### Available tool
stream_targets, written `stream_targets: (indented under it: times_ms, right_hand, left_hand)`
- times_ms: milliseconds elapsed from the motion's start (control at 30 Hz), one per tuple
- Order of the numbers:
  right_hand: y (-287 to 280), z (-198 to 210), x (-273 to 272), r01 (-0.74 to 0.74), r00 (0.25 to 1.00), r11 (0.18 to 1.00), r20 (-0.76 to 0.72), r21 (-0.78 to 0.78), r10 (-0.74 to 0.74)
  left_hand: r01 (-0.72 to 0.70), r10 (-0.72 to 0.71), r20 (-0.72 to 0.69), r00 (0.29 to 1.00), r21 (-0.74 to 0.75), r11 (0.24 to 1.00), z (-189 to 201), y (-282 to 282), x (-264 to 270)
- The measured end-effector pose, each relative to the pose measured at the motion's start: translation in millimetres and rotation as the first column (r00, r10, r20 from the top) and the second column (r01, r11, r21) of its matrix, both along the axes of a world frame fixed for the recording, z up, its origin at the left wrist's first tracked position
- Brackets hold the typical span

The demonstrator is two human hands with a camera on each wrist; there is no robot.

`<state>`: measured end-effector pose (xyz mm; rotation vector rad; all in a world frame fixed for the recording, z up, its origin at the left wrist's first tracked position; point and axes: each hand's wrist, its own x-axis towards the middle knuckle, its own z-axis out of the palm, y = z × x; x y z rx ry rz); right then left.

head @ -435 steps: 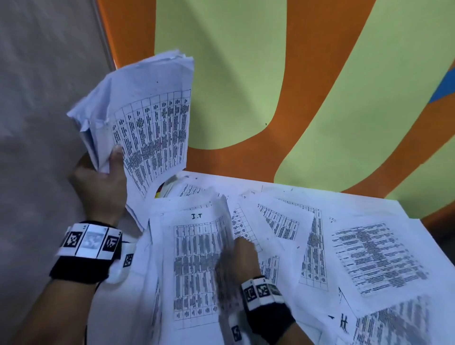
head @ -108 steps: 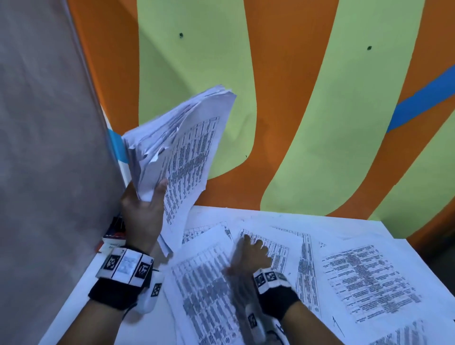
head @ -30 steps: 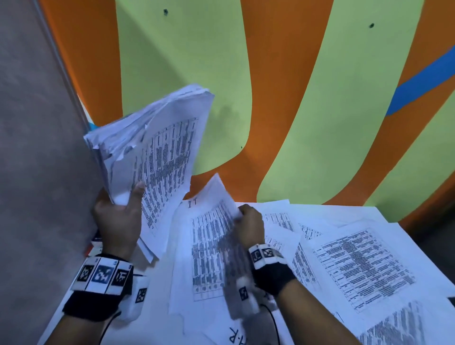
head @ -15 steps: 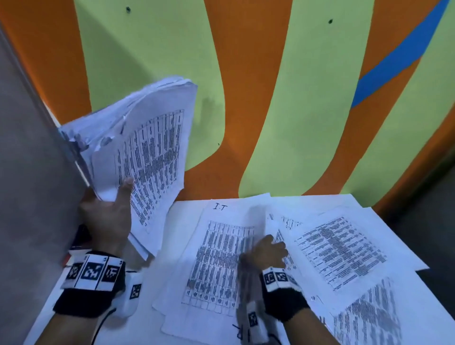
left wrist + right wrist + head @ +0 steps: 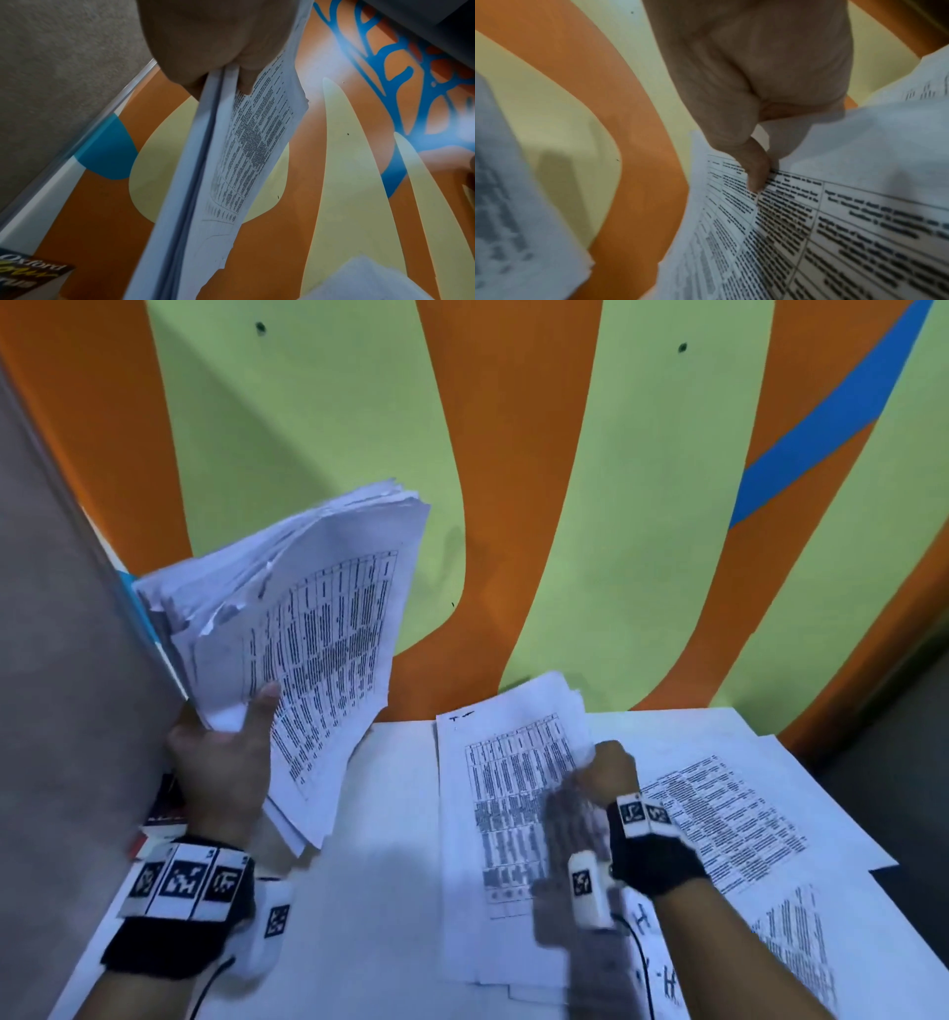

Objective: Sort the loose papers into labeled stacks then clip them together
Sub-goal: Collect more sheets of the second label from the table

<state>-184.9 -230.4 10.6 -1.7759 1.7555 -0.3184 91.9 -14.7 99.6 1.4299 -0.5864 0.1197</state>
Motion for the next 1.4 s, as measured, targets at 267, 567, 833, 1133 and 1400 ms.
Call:
stream_targets:
  times_ms: [267, 567, 833, 1133, 1400]
  right_hand:
    - [-22.9, -45.5, 7.5, -0.129, 0.945, 0.991, -0.299, 0.028, 0.131]
    - [-11.2, 11.4, -4.4, -0.203, 0.976, 0.959, 0.040, -0.196, 0.214]
    - [-3.5, 138.8, -38.9, -0.370, 0.676, 0.890, 0.579, -0.267, 0.455]
    - [4.0, 92.6, 1.7, -0.409, 0.582, 0.911, 0.756, -0.048, 0.301]
    - [28.8, 86.6, 21.8, -0.024, 0.488, 0.970, 0.844, -0.242, 0.223]
  left_hand:
    - [0.038, -0.042, 0.051, 0.998, 0.077, 0.996, 0.6, -9.8, -4.6]
    - [0.032, -0.033, 0.004, 0.999, 0.129, 0.991, -8.5, -24.8, 4.5]
    - [0.050, -0.039, -0.069, 0.997, 0.175, 0.983, -8.2, -38.5, 2.7]
    - [0.740, -0.702, -0.243, 0.670, 0.141, 0.658, -8.1, -37.8, -34.6]
    - [0.705, -0.668, -0.272, 0.693, 0.060, 0.707, -13.7, -34.5, -53.7]
